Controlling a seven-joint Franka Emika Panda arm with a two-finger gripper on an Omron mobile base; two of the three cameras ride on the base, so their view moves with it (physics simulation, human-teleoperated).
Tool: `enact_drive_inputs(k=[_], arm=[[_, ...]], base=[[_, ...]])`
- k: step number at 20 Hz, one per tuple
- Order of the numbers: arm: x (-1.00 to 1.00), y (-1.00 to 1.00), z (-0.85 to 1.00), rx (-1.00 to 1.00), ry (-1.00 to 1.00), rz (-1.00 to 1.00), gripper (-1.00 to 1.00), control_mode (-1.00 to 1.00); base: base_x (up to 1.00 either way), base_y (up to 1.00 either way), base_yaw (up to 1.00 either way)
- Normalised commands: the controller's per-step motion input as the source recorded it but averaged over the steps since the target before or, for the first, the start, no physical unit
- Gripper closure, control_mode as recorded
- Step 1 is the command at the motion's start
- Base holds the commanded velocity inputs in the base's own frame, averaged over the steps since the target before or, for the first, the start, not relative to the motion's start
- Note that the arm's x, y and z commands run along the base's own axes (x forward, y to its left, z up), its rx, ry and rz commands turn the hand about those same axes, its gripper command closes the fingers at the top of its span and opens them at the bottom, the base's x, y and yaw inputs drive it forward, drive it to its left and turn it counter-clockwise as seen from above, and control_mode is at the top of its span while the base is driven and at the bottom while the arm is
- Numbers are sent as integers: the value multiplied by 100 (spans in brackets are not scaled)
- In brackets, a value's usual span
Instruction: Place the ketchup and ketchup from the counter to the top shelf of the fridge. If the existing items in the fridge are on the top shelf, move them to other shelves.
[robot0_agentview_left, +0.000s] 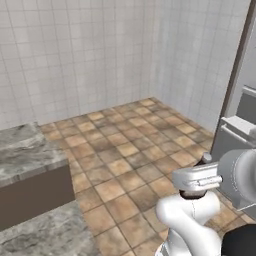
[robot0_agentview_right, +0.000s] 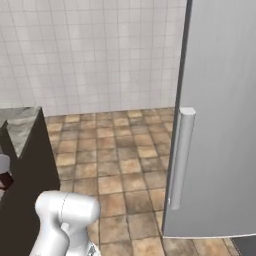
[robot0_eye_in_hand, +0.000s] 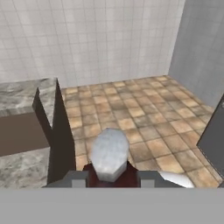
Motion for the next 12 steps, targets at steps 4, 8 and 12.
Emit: enact_drive_inputs(k=[4, 8, 12], arm=[[0, 0, 0, 0, 0, 0, 100, 100], [0, 0, 0, 0, 0, 0, 100, 100], [0, 0, 0, 0, 0, 0, 100, 100]], base=[[100, 28, 1], [100, 0, 0], [86, -72, 1]])
